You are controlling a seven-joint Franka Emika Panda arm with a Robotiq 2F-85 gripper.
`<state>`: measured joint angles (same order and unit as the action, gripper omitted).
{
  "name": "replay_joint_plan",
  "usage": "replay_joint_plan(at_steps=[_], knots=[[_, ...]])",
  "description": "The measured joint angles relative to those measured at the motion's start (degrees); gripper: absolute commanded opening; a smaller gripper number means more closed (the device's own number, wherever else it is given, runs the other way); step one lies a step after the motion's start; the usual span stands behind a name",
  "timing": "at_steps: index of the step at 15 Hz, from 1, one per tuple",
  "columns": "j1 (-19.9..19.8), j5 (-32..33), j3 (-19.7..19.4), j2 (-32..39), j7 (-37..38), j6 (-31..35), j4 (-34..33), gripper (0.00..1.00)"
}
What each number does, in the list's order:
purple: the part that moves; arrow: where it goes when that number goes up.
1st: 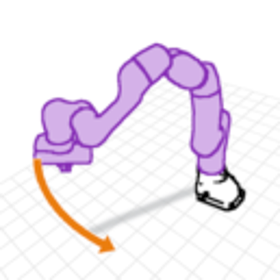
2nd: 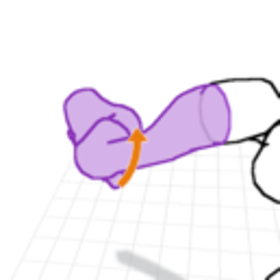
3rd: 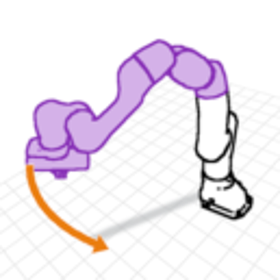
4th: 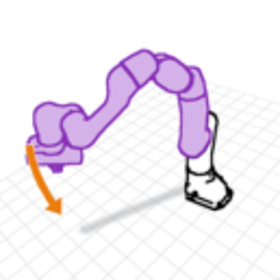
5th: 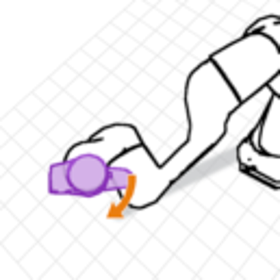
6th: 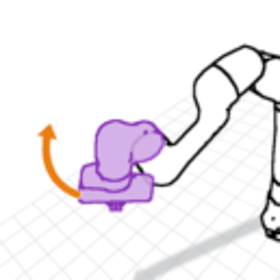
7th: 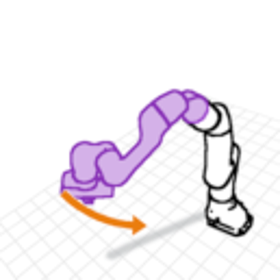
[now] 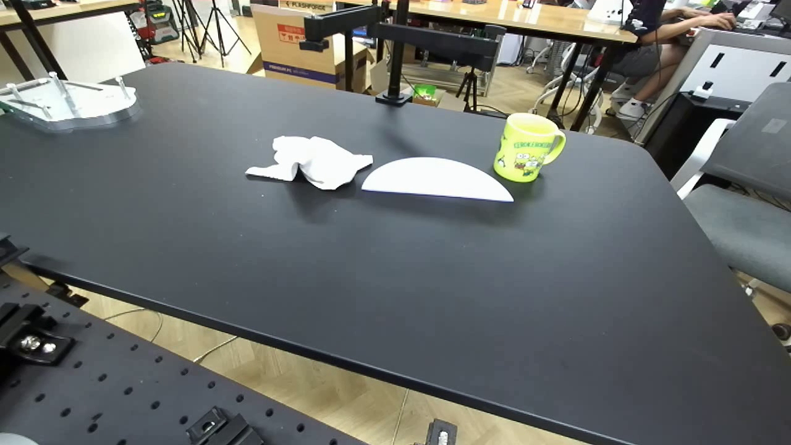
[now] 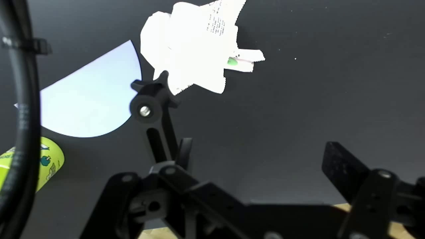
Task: Put the towel on the rack on the table
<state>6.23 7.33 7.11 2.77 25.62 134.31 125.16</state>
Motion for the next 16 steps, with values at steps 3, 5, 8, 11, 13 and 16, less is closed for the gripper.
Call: replay_joint_plan(at_steps=[3,5,8,11,13,16], knots=[[2.8,8.1,0.5,3.3,10.1,4.8,1.9,1.00],[4.9,12.4,0.6,5.1,17.0,6.1,2.8,1.00],[7.5,14.4,0.5,7.4,23.4,6.4,4.1,1.00],[9.0,14.5,0.3,9.2,28.8,7.3,5.8,1.00],[9.8,16.2,-0.6,9.8,33.5,9.4,7.7,1.00],[10.6,21.0,-2.9,10.5,41.4,13.2,10.8,1.00]])
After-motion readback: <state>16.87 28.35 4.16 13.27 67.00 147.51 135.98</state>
